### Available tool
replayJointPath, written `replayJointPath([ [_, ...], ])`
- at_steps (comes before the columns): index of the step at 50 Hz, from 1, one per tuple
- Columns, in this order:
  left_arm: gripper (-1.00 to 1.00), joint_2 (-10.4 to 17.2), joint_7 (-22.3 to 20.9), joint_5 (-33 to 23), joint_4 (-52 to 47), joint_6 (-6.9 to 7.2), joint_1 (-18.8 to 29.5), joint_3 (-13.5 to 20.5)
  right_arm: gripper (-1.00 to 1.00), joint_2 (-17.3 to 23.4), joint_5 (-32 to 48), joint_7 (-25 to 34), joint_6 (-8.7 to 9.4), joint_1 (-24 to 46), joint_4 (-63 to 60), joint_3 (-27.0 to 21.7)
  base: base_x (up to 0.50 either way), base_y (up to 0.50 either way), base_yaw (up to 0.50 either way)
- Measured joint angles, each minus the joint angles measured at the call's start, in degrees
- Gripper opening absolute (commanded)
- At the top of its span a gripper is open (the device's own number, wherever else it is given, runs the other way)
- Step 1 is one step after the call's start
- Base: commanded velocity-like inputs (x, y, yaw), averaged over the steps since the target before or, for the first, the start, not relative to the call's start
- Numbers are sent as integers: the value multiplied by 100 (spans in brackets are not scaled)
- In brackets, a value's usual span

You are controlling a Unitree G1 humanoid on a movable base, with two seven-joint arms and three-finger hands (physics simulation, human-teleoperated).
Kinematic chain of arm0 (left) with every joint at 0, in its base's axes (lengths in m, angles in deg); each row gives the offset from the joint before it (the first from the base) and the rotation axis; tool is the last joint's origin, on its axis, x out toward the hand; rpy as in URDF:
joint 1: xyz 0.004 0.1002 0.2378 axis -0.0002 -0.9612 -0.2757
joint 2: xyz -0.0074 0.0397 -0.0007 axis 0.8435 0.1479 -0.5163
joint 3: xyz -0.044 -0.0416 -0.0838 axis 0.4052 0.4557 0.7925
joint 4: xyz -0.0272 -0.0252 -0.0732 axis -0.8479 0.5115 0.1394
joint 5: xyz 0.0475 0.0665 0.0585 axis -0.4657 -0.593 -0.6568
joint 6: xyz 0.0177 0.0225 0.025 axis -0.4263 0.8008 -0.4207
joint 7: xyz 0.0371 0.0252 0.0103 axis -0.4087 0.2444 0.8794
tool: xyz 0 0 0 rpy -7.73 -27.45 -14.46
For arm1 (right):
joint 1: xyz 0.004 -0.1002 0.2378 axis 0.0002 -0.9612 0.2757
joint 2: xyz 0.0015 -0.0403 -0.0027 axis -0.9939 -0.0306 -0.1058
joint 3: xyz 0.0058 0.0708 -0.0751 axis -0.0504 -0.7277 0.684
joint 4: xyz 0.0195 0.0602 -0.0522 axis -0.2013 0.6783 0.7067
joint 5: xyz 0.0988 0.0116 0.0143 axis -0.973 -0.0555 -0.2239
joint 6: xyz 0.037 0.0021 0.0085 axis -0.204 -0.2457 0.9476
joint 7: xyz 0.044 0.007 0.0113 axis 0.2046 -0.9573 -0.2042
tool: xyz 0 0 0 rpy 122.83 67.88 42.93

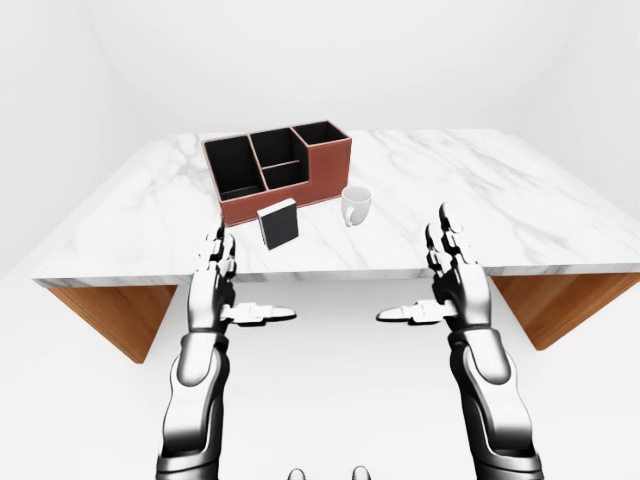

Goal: Pick up the book and place it in the front compartment of the caddy.

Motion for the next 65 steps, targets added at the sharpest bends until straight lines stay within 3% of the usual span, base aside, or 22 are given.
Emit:
replayJointPath([
  [22,100,28,-23,70,-315,0,59,90,100,11,-128,142,0,-4,-732,-52,0,49,0],
  [28,100,61,-15,66,-309,0,63,111,100,-16,-148,163,0,1,-803,-29,3,-1,0],
  [55,100,41,-20,81,-293,0,73,104,100,0,-221,240,0,-70,-1044,3,50,-8,0],
  [65,100,17,-26,89,-315,0,99,87,100,7,-271,251,0,-67,-1057,-23,0,22,0],
])
